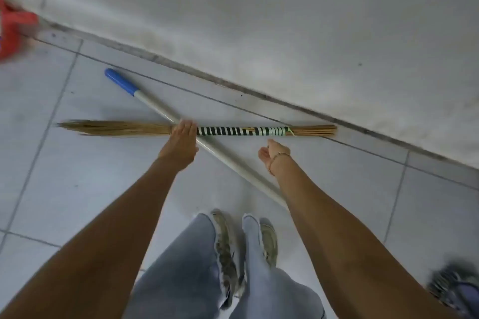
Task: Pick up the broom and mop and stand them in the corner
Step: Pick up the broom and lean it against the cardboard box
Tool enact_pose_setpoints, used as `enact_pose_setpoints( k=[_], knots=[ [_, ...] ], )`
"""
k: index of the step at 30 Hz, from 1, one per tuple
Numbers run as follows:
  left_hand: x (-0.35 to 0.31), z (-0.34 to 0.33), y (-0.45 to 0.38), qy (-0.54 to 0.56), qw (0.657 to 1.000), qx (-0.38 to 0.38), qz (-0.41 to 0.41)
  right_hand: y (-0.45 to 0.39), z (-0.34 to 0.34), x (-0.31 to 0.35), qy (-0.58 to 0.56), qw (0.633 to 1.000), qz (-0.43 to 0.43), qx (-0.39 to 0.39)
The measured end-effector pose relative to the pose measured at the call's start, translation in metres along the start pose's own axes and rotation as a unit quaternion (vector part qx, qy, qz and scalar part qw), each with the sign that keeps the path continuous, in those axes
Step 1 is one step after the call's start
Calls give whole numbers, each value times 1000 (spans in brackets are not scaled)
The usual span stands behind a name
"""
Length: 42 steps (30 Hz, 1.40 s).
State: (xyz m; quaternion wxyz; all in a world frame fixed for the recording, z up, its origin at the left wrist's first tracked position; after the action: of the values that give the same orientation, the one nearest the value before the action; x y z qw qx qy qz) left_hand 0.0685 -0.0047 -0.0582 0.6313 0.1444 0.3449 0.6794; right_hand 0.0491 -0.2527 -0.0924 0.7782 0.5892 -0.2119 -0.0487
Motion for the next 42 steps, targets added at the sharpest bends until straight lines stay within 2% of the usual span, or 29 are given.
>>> enact_pose_setpoints(
  k=[3, 6, 9, 11, 15, 19, 21, 25, 28, 33, 42],
  knots=[
    [9, -34, -56, -35, 999, -11, -5, -55, -31, 1, -7, 1000, 24, 13],
    [8, -70, -87, -81, 996, 13, -20, -92, -50, 2, -36, 999, 29, 14],
    [5, -61, -88, -106, 994, 2, 18, -105, -57, 3, -89, 995, -11, 46],
    [-5, -46, -71, -112, 993, -3, 26, -86, -50, 9, -134, 990, -8, 52],
    [-30, 16, 2, -107, 994, -32, -5, 3, -8, 25, -178, 983, 22, 40],
    [-82, 113, 98, -113, 993, -30, -18, 145, 46, 65, -192, 978, 57, 49],
    [-123, 175, 170, -93, 995, -32, -24, 244, 94, 96, -189, 976, 98, 45],
    [-180, 233, 248, -77, 996, -31, -37, 358, 160, 129, -191, 966, 173, -5],
    [-229, 273, 313, -11, 997, -45, -63, 455, 221, 151, -190, 948, 254, -38],
    [-280, 271, 391, 59, 990, 4, -127, 547, 305, 134, -192, 922, 327, -71],
    [-386, 206, 497, -11, 966, 60, -252, 615, 459, 56, -234, 882, 386, -135]
  ],
)
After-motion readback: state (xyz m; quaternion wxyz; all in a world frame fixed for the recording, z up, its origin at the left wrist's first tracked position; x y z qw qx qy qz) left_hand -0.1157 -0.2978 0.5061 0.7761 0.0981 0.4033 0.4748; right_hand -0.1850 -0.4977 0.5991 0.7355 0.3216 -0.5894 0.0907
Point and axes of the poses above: each hand's wrist, its own y-axis away from the middle knuckle, its own z-axis out of the back of the hand, x = y × z, the point moved 9 cm from there along -y, towards the middle knuckle, and after that the axes turned 1 degree about z, right-handed, at the moved point
